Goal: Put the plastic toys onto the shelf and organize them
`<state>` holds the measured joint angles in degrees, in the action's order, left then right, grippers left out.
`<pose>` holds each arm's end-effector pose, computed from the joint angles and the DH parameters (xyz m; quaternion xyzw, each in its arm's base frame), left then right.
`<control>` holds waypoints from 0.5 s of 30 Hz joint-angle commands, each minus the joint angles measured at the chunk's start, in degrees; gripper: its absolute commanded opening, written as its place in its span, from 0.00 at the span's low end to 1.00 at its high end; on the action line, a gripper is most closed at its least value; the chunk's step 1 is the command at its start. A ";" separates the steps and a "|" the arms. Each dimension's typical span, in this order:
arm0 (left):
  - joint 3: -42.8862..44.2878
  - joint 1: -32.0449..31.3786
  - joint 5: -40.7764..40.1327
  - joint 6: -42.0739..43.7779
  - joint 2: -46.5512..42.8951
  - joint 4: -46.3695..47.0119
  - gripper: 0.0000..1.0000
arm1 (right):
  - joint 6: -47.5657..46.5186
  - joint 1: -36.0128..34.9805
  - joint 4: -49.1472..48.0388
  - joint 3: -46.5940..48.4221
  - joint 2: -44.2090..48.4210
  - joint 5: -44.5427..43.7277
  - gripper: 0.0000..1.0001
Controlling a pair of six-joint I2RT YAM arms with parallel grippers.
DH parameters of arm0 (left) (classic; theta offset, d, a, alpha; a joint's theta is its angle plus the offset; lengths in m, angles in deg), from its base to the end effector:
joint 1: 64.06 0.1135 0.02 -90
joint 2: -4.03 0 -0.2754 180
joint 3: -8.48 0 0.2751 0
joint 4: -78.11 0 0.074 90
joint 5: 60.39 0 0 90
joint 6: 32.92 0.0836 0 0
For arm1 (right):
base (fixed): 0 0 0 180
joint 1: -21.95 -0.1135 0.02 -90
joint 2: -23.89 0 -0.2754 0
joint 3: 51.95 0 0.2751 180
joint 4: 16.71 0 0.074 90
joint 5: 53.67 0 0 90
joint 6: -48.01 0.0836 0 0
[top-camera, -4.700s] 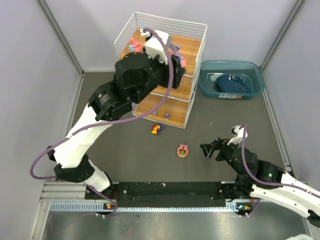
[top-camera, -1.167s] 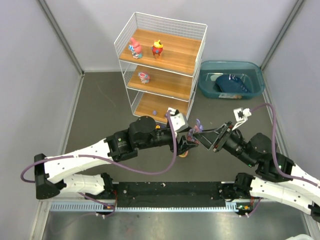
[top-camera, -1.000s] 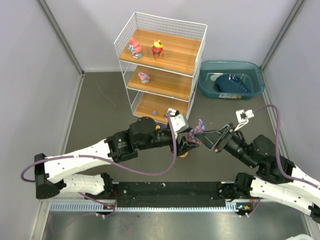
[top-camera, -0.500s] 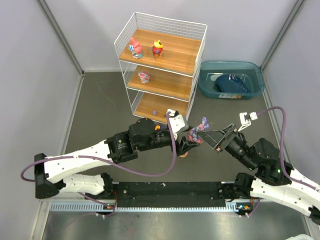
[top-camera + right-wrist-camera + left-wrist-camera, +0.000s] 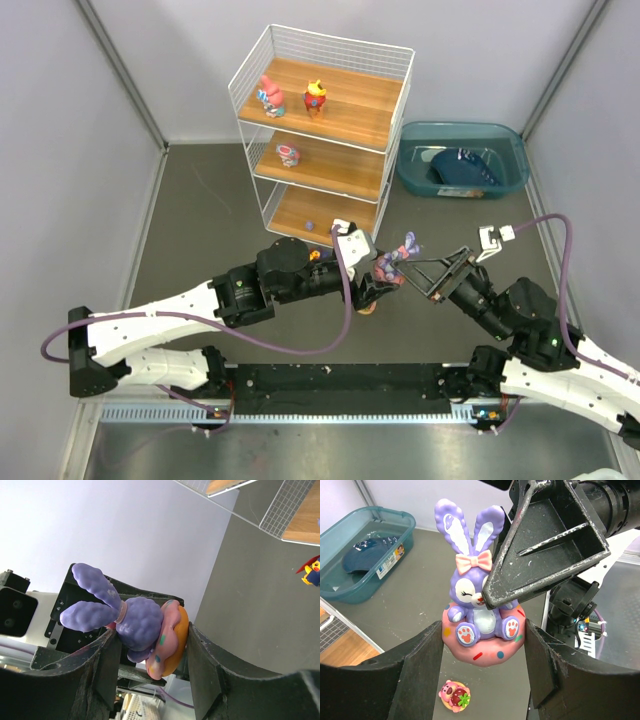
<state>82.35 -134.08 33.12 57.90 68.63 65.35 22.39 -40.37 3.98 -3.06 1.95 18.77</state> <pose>0.1081 -0.3124 0.3970 0.4390 0.5811 -0.4073 0.5511 0.0978 0.1322 0.3578 0.1255 0.6575 0.6121 0.4212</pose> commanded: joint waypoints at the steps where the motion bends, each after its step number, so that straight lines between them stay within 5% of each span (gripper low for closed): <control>1: 1.30 -0.73 0.45 2.70 -1.76 8.69 0.00 | 1.63 0.45 1.83 -0.96 -0.13 -0.10 0.02; 10: 1.04 -0.65 0.71 2.70 -1.76 8.60 0.02 | 1.27 0.45 2.01 -0.87 -0.13 -0.54 0.09; 13: 0.86 -0.65 0.97 2.96 -2.02 9.04 0.32 | 1.27 0.45 2.10 -0.70 -0.21 -0.72 0.05; 15: 0.86 -0.65 0.89 3.22 -1.85 9.30 0.37 | 1.19 0.36 2.10 -0.61 -0.13 -0.54 0.05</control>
<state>82.35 -134.12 33.14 58.34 68.63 65.43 22.61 -40.37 3.98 -3.10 2.04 18.61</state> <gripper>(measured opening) 0.651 0.500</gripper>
